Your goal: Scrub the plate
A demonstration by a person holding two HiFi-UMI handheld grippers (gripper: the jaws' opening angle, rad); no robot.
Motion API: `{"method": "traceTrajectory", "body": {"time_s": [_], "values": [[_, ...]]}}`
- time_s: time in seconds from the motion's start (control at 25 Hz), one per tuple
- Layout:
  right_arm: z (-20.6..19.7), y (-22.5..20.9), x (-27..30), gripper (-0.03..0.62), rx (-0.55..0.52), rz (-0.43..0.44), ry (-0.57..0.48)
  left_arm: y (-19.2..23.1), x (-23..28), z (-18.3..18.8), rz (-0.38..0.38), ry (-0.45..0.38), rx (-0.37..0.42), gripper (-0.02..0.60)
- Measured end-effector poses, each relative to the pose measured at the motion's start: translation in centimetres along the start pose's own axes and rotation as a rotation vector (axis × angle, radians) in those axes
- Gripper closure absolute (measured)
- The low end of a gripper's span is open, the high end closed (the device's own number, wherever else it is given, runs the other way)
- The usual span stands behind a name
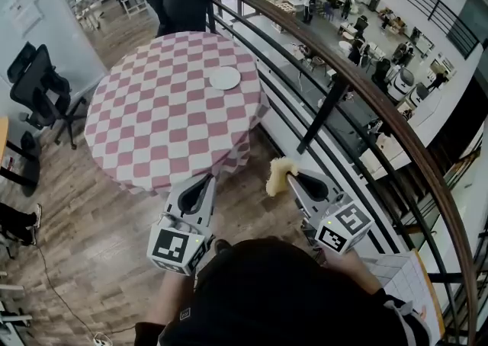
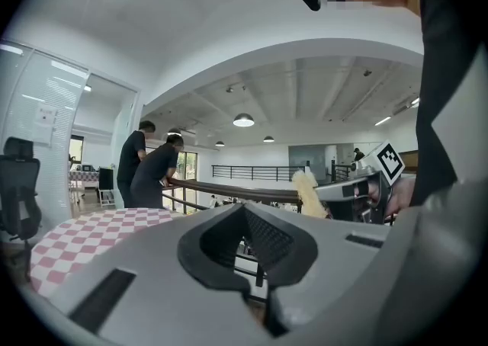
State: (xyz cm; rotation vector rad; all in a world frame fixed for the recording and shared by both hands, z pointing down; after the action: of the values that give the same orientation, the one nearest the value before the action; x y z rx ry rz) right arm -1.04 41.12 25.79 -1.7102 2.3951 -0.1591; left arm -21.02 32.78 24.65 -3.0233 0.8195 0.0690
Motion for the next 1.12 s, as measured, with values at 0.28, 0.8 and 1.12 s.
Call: {"method": "traceTrajectory", "body": {"time_s": [0.28, 0.8, 1.12], "values": [[0.3, -1.0, -1.4, 0.563, 0.027, 0.014, -0.009, -1.4, 1.2, -0.2, -0.002, 0.006, -0.002, 0.575], [3.2, -5.6, -3.9, 0.563, 0.019, 0.046, -0.019, -3.0, 6.8, 0.9, 0.017, 0.018, 0.039, 0.575], [1.1, -8.0, -7.3, 0.563, 0.043, 0.038, -0.013, -5.9, 7.6, -1.7, 0.038, 0.018, 0.026, 0.575]]}}
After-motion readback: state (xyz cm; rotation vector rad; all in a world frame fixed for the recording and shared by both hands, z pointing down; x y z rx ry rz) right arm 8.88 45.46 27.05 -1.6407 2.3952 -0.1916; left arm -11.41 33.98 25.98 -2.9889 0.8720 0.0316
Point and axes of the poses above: the fingertips, and each gripper's own axes: x forward along the fingers, y to its left, z out of its top, the point moved 5 cm from there along -x, backward along the fingers, and after that the axes turned 11 degrees about -y, right-handed, at the moved point
